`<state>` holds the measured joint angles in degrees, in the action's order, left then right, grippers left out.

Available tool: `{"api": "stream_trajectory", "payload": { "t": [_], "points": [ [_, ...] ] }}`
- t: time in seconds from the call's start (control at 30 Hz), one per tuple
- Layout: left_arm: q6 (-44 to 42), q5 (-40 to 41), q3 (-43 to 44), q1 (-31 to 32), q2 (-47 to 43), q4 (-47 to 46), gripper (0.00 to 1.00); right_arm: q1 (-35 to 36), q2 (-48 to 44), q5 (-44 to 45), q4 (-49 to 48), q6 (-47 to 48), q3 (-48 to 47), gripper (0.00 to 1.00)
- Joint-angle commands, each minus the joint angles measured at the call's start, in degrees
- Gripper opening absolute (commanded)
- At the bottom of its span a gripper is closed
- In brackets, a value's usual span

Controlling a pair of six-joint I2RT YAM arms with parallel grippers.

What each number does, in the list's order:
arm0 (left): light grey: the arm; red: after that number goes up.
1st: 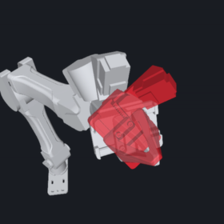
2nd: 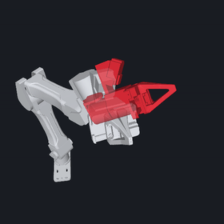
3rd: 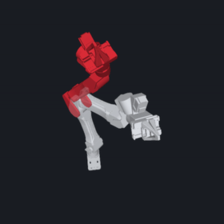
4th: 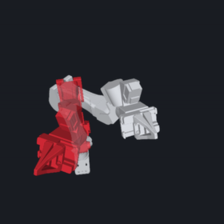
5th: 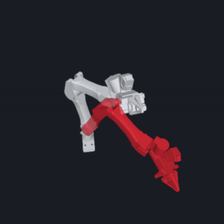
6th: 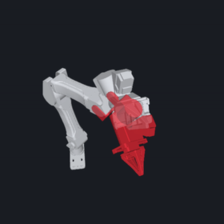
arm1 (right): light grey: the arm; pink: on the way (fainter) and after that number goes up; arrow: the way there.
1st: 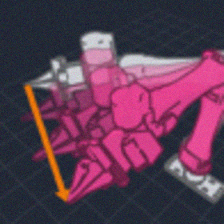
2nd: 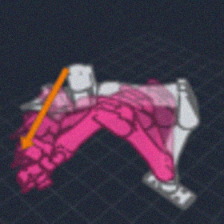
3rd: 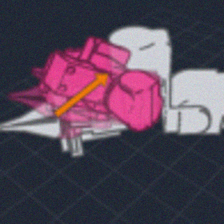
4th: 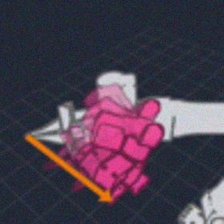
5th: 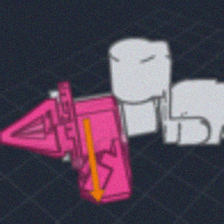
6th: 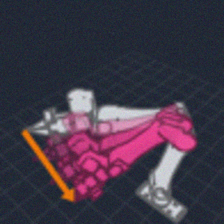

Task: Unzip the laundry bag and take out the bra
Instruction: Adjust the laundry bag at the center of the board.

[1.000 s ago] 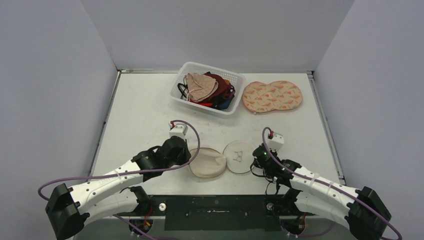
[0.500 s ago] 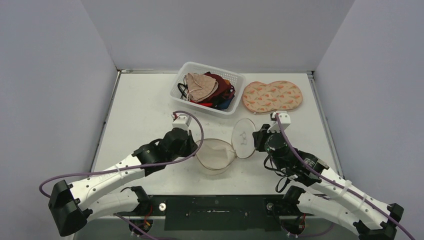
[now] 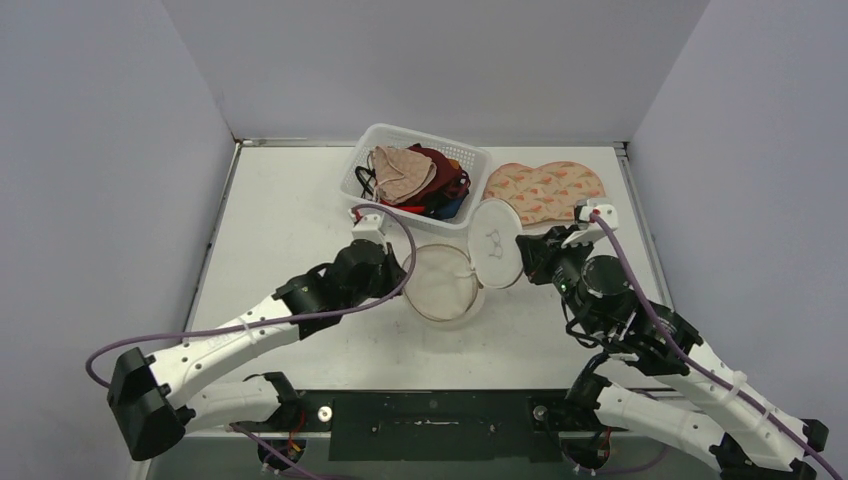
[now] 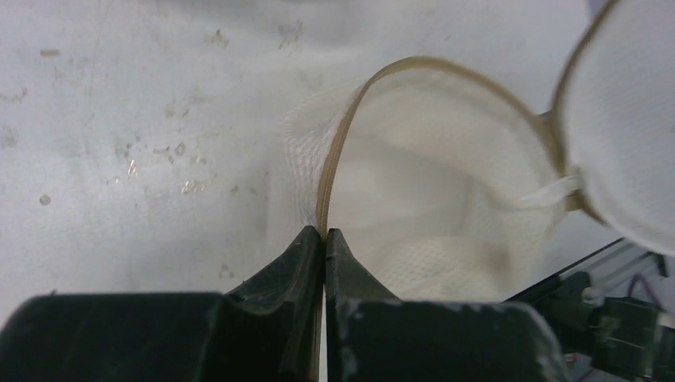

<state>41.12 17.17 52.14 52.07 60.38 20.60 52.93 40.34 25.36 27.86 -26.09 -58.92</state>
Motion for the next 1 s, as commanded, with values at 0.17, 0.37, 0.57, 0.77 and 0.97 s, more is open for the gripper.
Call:
{"api": "stream_trajectory", "payload": {
  "t": [0.17,0.37,0.57,0.77,0.97],
  "points": [
    [0.29,-2.80,0.58,-3.06,0.17,1.18,0.00,0.25,4.51,12.19,7.06,4.06,-4.26,0.05],
    [-3.40,-2.58,12.70,-2.82,-0.20,3.69,0.00,0.25,9.02,13.79,6.66,7.55,-12.31,0.05],
    [6.58,-7.22,-9.97,-2.26,-0.17,-8.58,0.00,0.24,5.71,12.04,3.18,-1.76,7.70,0.05],
    [2.90,-4.47,-3.51,-2.61,-3.17,-4.12,0.00,0.33,5.65,13.10,3.87,1.43,1.20,0.05],
    [-0.99,-3.11,6.62,-2.38,-3.93,-0.90,0.00,0.77,7.26,13.33,4.25,4.28,-7.07,0.05]
  ]
}}
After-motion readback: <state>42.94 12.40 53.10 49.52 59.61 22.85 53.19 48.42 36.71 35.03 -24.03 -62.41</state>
